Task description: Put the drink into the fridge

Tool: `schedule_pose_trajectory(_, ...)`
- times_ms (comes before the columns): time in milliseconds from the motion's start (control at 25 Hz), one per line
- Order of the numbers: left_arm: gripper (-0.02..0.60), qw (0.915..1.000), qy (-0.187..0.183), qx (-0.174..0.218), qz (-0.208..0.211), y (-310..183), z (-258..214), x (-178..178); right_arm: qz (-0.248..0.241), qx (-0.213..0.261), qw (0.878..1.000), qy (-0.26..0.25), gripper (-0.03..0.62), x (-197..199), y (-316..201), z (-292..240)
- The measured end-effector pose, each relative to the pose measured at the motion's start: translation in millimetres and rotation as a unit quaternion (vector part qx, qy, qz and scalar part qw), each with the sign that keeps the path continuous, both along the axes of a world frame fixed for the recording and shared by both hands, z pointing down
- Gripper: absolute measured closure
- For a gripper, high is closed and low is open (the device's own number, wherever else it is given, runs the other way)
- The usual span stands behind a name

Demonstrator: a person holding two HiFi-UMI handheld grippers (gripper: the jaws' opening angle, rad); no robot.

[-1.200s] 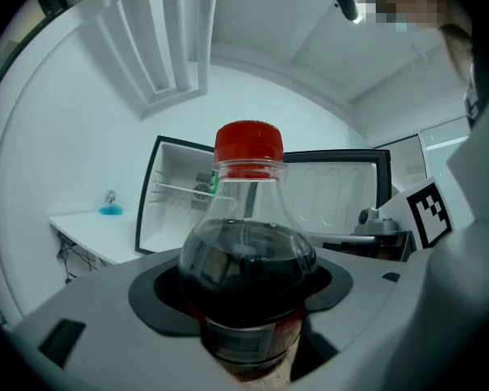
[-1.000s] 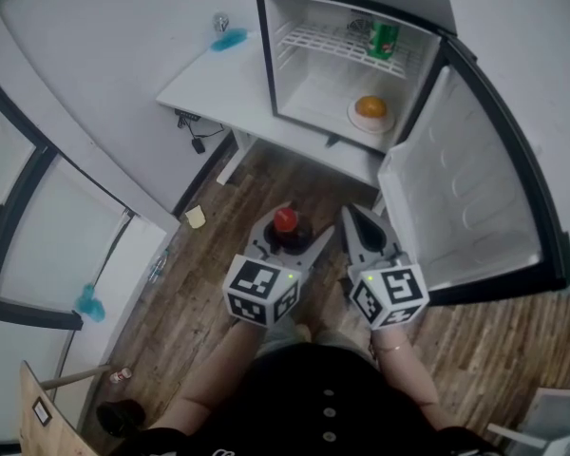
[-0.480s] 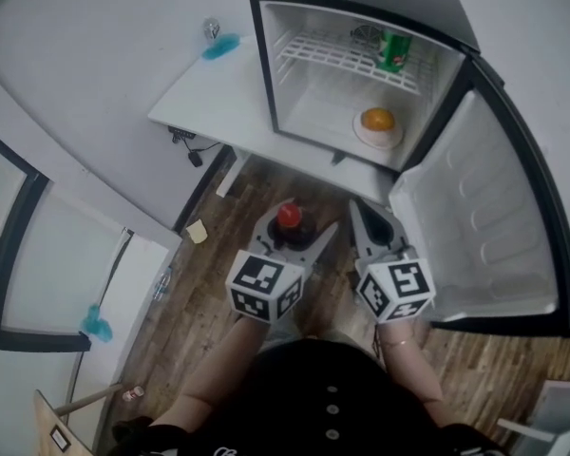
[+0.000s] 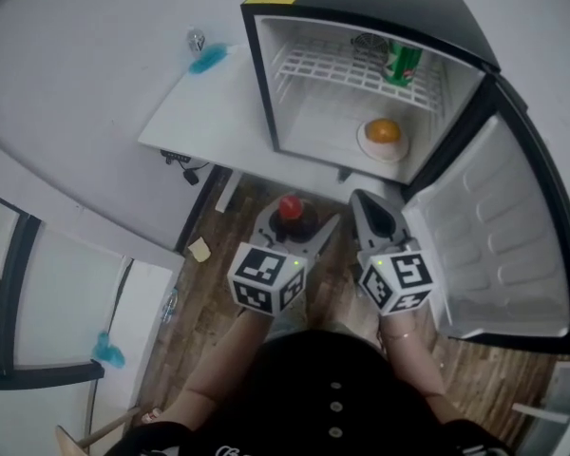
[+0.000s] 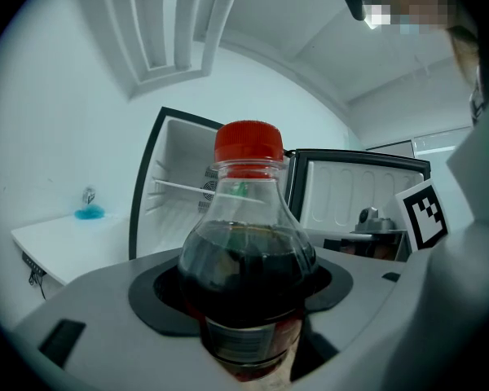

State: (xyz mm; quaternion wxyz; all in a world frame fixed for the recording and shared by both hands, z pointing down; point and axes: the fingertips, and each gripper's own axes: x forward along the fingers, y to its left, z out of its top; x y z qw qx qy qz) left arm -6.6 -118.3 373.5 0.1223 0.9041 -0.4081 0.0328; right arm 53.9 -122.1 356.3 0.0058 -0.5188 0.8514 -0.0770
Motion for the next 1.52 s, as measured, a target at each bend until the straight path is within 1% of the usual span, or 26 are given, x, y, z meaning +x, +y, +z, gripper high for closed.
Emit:
schedule_pose_trajectory(400, 0.258, 0.9991, -0.002, 0.004, 0.043, -47.9, -1.5, -4.6, 0.041, 0.005, 0.999, -0.001, 0.586, -5.7, -44.5, -2.9)
schedule_pose_trajectory(680, 0.258, 0.9977, -0.004, 0.002, 0.067, -70.3, 2.7, -4.1, 0.059, 0.002, 0.998, 0.003, 0.586, -8.5, -65.3, 1.6)
schedule_pose_trajectory(840, 0.258, 0.9969, -0.009, 0.0, 0.079, -78.6, 4.8, -4.5, 0.07, -0.001, 0.998, -0.004, 0.585, -6.5, -73.8, 4.1)
schedule_pose_trajectory(1120, 0.258, 0.9961, -0.011, -0.006, 0.087, -88.6, 8.7, -3.6, 0.07, -0.003, 0.998, -0.003, 0.585, -9.4, -81.0, 6.8)
schedule_pose_trajectory(1320, 0.258, 0.9961, -0.005, -0.007, 0.088, -91.6, 11.3, 1.8, 0.069, -0.008, 0.998, 0.005, 0.586, -4.0, -84.3, 10.3)
schedule_pose_trajectory(1520, 0.258, 0.9963, -0.003, -0.016, 0.084, -95.1, 16.2, 9.7, 0.068, -0.014, 0.998, 0.007, 0.586, 4.6, -87.7, 13.0)
